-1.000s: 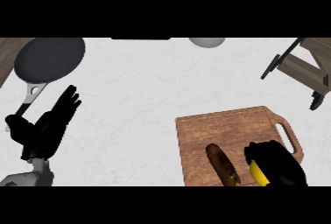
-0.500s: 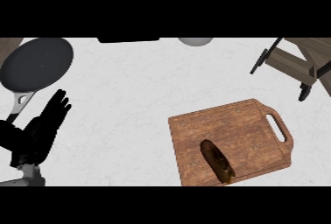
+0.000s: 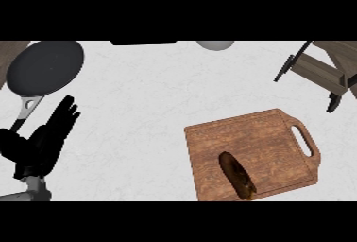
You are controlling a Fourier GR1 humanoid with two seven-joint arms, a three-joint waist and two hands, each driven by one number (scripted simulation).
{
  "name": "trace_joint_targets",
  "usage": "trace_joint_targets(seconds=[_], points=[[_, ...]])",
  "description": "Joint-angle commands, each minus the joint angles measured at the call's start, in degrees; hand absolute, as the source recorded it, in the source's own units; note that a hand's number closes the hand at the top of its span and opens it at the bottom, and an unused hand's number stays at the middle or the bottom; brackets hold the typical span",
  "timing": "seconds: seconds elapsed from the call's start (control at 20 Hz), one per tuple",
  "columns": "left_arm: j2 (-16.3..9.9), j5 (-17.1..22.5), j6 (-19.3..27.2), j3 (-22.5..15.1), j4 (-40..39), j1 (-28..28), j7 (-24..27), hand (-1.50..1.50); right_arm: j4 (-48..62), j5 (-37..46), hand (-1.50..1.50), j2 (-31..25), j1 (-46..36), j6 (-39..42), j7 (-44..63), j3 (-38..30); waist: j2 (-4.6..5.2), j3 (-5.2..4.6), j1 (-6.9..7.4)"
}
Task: Pick the lemon from the cutting board and place it in the tiered basket
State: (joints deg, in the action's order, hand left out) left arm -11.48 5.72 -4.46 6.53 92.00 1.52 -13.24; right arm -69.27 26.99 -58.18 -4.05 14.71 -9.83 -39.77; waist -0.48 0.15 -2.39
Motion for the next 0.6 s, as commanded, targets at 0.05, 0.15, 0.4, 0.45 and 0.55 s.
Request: trace_joint_targets(seconds=[0.05, 0.15, 0.4, 0.45, 0.55], points=[[-0.16, -0.21, -1.04, -0.82, -0.95, 0.78, -0.06, 0.0, 9.92, -10.88, 1.5, -7.58, -6.32, 6.09, -7.14, -11.04, 0.38, -0.06, 1.66], [2.23, -2.61, 2.09, -3.56, 2.16, 2.18, -2.82, 0.0, 12.63, -11.96, 1.5, -11.55, -6.35, 9.17, -8.7, -12.93, 0.32, -0.07, 1.73], [-0.21, 0.35, -2.43, 0.12, -4.4, 3.06, 2.06, 0.0, 17.89, -14.23, 1.5, -17.27, -14.49, 14.1, -5.07, -7.41, 0.67, -0.18, 3.09], [2.18, -2.31, 0.41, -3.38, -0.15, 2.86, -0.9, 0.0, 17.78, -14.46, 1.5, -19.5, -18.12, 14.44, -1.76, -4.98, 0.72, -0.17, 3.82], [1.14, -1.17, -1.72, -2.51, -0.69, 1.75, 0.58, 0.0, 16.28, -16.75, 1.5, -20.27, -19.67, 18.83, 1.59, -3.46, 0.63, -0.21, 3.54]])
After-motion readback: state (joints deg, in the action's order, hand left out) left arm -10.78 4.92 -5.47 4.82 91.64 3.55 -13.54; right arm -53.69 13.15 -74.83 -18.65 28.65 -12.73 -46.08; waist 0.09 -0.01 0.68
